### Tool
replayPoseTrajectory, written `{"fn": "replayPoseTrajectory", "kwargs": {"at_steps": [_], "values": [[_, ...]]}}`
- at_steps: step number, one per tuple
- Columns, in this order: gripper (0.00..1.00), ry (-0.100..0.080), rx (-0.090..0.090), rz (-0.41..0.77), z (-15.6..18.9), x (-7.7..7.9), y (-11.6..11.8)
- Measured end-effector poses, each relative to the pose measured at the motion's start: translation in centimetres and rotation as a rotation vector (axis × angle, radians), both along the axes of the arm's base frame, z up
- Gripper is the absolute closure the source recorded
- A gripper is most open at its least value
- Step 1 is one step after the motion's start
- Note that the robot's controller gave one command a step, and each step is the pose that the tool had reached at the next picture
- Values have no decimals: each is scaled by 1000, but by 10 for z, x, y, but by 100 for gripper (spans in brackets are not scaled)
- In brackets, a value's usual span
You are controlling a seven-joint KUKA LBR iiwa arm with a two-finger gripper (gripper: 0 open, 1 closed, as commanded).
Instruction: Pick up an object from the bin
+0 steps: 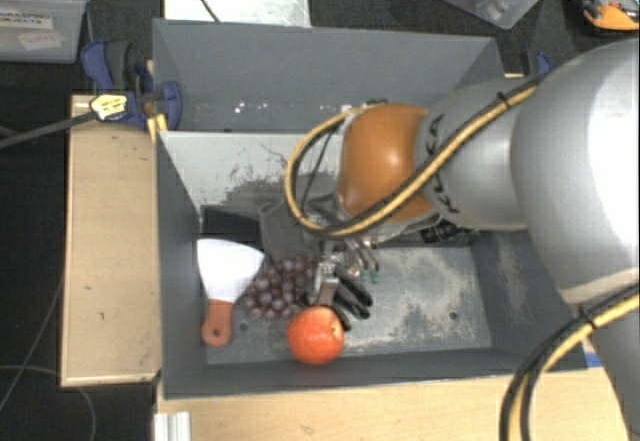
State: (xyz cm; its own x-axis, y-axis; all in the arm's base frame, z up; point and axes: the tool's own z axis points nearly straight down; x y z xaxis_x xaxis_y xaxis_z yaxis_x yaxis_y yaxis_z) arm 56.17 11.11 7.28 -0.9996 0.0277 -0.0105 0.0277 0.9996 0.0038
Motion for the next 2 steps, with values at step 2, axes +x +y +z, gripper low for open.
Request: {"fn": "replayPoseTrajectory", "kwargs": {"at_steps": [2], "values": [[0,9,0,-103,28,-8,25]]}}
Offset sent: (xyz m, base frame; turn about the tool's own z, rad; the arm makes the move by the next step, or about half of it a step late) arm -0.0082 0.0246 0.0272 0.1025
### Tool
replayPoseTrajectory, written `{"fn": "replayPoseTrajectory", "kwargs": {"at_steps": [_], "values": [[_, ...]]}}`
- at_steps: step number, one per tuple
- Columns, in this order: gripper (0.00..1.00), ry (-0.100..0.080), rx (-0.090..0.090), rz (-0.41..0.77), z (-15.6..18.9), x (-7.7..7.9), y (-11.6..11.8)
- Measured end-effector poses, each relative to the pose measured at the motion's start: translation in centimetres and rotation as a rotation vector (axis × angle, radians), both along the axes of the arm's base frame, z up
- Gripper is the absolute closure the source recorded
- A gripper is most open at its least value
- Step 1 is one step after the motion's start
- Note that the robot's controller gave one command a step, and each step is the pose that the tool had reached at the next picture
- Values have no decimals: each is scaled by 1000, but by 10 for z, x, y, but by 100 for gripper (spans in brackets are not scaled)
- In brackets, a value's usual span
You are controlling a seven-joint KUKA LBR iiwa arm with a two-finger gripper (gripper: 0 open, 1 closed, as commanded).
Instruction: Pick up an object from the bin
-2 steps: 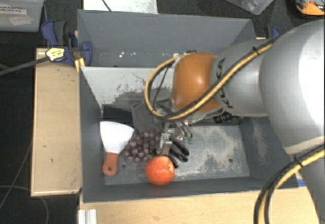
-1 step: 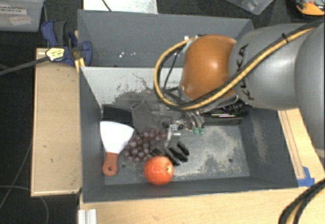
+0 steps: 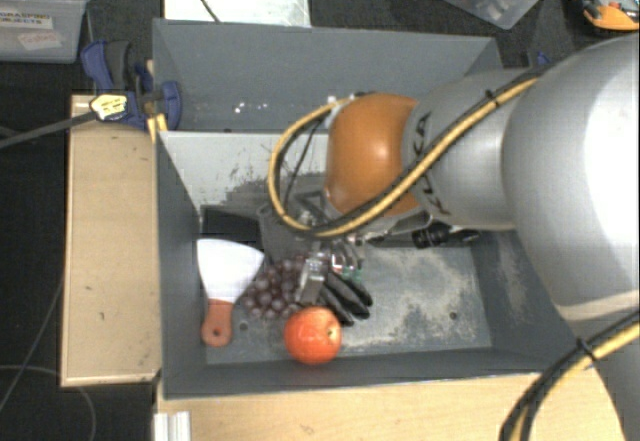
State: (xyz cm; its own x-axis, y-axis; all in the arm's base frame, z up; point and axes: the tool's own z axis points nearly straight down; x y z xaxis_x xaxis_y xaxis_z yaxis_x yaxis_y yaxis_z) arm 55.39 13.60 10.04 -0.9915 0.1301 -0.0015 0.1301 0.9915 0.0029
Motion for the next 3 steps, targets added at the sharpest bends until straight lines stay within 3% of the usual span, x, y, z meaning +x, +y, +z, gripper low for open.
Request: {"fn": "replayPoseTrajectory", "kwargs": {"at_steps": [1,2,3], "values": [[0,-10,4,-178,-29,9,-10],[100,-7,0,-112,-28,2,-10],[100,-7,0,-114,-28,2,-10]]}}
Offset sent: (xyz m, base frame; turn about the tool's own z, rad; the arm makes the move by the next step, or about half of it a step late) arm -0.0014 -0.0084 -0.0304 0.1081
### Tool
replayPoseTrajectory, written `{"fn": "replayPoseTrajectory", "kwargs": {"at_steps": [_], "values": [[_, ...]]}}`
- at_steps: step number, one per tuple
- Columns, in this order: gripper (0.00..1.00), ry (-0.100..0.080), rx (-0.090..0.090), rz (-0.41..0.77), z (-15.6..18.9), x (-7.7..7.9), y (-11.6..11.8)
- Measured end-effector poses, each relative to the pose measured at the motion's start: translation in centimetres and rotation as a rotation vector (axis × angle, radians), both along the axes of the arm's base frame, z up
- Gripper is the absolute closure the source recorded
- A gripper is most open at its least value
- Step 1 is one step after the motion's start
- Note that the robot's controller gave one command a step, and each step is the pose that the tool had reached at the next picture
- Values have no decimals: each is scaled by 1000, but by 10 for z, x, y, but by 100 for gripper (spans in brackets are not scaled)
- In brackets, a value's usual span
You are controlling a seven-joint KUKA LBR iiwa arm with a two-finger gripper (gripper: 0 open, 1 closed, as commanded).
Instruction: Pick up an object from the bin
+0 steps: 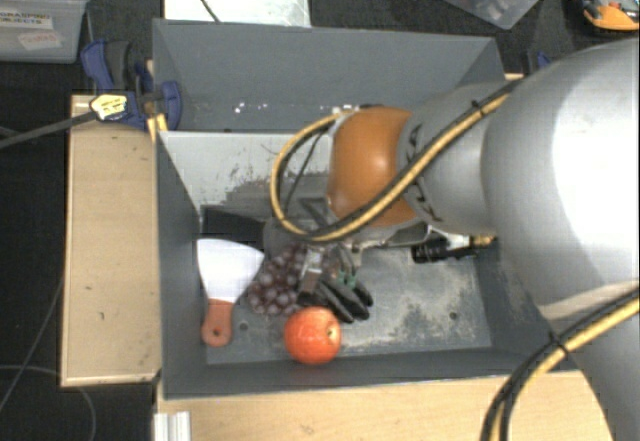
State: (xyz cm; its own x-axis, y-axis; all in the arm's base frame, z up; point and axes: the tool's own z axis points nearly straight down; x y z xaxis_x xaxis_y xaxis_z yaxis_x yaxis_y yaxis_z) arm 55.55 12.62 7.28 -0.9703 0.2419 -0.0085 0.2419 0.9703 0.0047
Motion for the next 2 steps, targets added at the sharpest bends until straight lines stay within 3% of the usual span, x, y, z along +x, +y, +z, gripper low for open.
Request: {"fn": "replayPoseTrajectory", "kwargs": {"at_steps": [1,2], "values": [[100,-2,1,-1,7,0,0],[100,6,0,-1,47,-2,0]]}}
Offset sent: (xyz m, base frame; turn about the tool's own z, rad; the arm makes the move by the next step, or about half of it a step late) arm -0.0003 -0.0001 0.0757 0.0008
